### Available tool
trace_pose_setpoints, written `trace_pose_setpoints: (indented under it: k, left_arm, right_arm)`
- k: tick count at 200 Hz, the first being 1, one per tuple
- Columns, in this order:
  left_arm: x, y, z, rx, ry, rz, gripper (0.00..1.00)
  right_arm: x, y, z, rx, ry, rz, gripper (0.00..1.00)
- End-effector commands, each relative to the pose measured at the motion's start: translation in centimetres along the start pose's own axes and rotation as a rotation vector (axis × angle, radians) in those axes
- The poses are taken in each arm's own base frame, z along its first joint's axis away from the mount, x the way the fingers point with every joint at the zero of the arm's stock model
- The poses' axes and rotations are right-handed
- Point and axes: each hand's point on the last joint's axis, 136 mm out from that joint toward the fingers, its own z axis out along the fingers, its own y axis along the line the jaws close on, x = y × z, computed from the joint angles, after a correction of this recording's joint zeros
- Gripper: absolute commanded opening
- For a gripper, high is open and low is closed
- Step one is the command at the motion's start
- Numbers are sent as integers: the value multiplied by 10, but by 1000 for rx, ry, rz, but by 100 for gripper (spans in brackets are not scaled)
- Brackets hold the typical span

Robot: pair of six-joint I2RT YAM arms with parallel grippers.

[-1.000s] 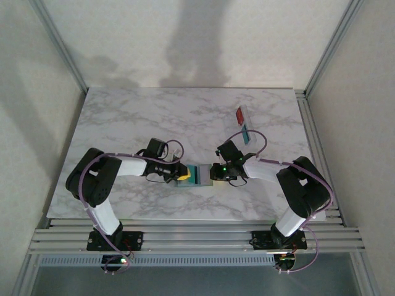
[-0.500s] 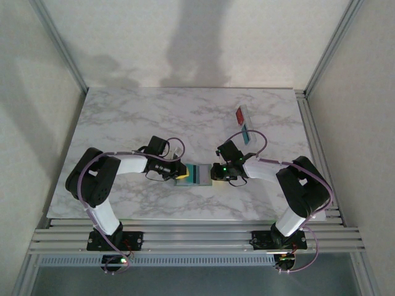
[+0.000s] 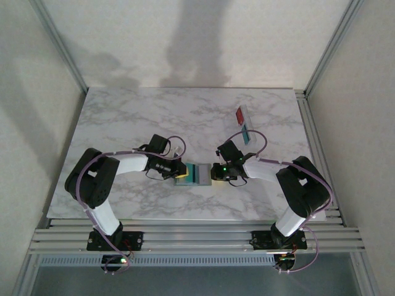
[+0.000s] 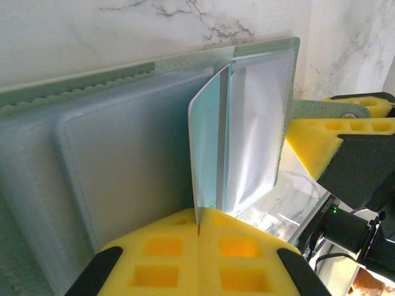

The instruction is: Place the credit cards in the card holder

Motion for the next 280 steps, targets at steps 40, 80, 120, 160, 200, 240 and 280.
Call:
trace_pose_setpoints:
  k: [40,80,120,160,200,240,280]
  left_arm:
    - [3,14,7,-97,25,5,0]
    - [2,15,0,-143,23,36,0]
    - [4,15,3,-129,31,30,0]
    - [9,3,11,-47,53,8,0]
    - [16,4,13,-25,68,-10,0]
    - [21,9,13,-27,71,-19,0]
    - [25,9,13,-14,76,-28,0]
  right_arm:
    - [15,6,15,-49,51,-14,16]
    - [16,5,15,-45,51,-15,16]
    - [15,6,13,-45,46,-18,16]
    - [14,8,14,-53,51,-18,16]
    - [14,8,13,-51,46,-17,16]
    - [15,8,12,-51,45,-15,16]
    - [15,7,12,-49,44,-12,16]
